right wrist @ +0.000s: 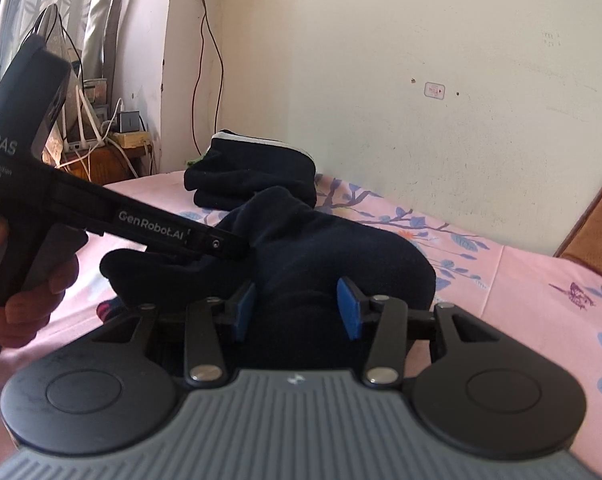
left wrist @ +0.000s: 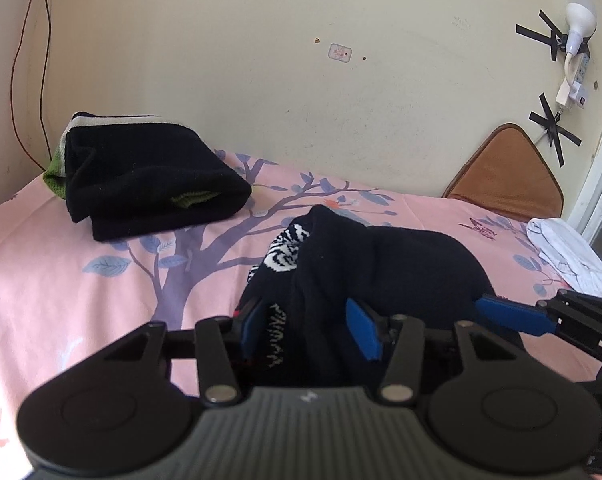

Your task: Fold small clothes

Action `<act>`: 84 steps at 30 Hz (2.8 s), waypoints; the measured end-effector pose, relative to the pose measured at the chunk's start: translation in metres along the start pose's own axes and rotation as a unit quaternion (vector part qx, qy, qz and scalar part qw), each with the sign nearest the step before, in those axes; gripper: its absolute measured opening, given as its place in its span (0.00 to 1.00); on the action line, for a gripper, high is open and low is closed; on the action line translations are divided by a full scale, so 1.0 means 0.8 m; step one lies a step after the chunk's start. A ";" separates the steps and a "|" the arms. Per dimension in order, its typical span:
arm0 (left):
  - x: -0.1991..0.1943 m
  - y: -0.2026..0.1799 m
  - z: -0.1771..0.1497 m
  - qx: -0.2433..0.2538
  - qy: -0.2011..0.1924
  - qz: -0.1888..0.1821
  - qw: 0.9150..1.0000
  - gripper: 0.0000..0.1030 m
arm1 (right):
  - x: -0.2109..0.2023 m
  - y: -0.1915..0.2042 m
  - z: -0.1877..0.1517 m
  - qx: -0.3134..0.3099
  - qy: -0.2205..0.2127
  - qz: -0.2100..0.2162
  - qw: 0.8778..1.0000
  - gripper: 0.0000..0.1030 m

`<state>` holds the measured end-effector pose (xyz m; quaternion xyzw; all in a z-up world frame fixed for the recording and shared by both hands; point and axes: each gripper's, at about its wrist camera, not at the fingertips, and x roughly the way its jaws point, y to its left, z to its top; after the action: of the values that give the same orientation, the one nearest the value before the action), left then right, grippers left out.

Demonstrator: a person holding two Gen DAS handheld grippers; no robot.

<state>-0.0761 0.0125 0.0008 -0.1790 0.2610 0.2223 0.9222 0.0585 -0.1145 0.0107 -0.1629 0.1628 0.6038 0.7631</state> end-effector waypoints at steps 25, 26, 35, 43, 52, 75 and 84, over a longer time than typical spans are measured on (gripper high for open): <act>0.026 0.062 -0.017 -0.137 0.085 -0.138 0.977 1.00 | 0.004 -0.106 -0.043 0.344 0.059 0.133 0.928 0.87; 0.026 0.063 -0.017 -0.134 0.085 -0.141 0.977 1.00 | 0.009 -0.107 -0.043 0.349 0.062 0.134 0.925 0.88; 0.023 0.061 -0.022 -0.089 0.077 -0.155 0.981 1.00 | 0.014 -0.108 -0.047 0.350 0.056 0.144 0.924 0.92; 0.016 0.056 -0.035 -0.076 0.044 -0.143 0.986 1.00 | 0.021 -0.097 -0.042 0.329 0.055 0.139 0.932 1.00; 0.016 0.038 -0.037 -0.042 0.041 -0.113 0.992 1.00 | 0.021 -0.103 -0.043 0.333 0.058 0.149 0.929 1.00; 0.000 0.049 -0.039 -0.083 0.051 -0.148 0.984 1.00 | 0.020 -0.103 -0.044 0.332 0.057 0.153 0.929 1.00; 0.002 0.064 -0.031 -0.103 0.062 -0.150 0.981 1.00 | 0.018 -0.105 -0.045 0.334 0.055 0.156 0.928 1.00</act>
<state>-0.1105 0.0452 -0.0307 -0.3233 0.2634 0.0955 0.9039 0.1415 -0.1361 -0.0236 0.0957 0.4204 0.6162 0.6591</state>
